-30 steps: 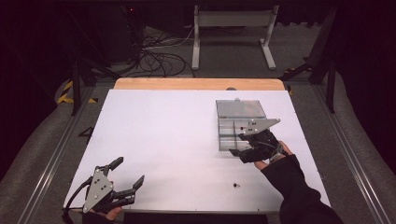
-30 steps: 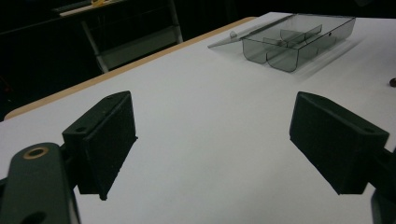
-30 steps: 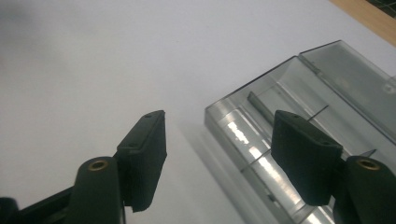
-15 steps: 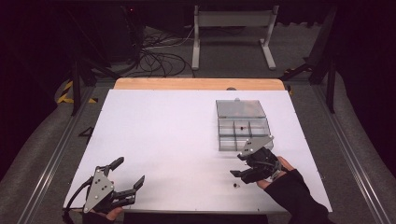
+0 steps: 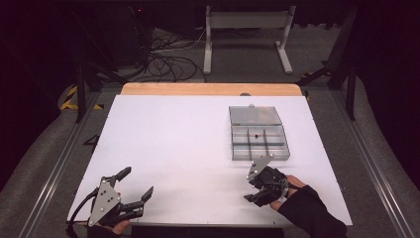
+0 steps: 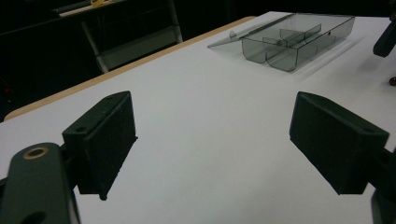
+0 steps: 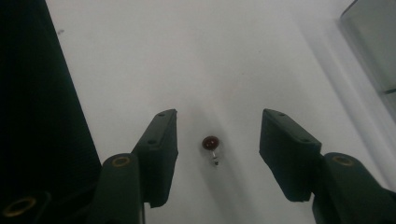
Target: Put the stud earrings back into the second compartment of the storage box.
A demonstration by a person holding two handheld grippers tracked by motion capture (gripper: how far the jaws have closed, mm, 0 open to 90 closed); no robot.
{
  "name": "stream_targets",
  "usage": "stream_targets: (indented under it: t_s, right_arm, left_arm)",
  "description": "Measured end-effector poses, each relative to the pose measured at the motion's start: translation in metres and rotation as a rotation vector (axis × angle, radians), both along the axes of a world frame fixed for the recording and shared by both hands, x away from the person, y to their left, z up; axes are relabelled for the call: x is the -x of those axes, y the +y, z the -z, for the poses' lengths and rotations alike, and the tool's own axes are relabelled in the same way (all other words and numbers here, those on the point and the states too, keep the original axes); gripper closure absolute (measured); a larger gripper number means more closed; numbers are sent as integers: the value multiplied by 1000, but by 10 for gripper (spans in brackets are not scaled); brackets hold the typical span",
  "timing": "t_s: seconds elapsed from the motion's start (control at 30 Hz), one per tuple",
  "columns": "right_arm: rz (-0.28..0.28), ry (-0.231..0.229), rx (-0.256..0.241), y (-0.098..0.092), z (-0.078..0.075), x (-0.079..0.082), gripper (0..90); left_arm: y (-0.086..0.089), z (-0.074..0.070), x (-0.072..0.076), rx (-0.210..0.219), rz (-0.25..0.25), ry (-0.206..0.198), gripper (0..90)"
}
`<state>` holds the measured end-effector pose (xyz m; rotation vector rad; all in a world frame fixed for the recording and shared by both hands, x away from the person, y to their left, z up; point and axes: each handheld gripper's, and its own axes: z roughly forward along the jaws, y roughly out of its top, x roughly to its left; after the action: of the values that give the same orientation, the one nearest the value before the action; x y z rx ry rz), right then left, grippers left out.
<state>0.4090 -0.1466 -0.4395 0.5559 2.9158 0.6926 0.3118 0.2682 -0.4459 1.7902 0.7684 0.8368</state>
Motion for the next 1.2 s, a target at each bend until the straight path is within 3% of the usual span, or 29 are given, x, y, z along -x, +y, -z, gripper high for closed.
stream_targets:
  t_s: [0.27, 0.5, 0.6, 1.03, 1.2]
  right_arm:
    - [-33, 25, 77, 7, 10, 1, 607]
    - [-63, 20, 185, 15, 18, -1, 739]
    - [-67, 31, 172, 14, 19, -2, 789]
    - [-73, 29, 163, 13, 18, -3, 792]
    - [-59, 10, 128, 14, 6, -6, 792]
  left_arm:
    - [-1, 0, 0, 7, -1, 2, 151]
    - [-1, 1, 0, 6, -1, 3, 151]
    - [0, 1, 0, 4, -2, 5, 151]
    - [-1, 1, 0, 4, -2, 3, 151]
    - [-1, 1, 0, 6, -2, 4, 151]
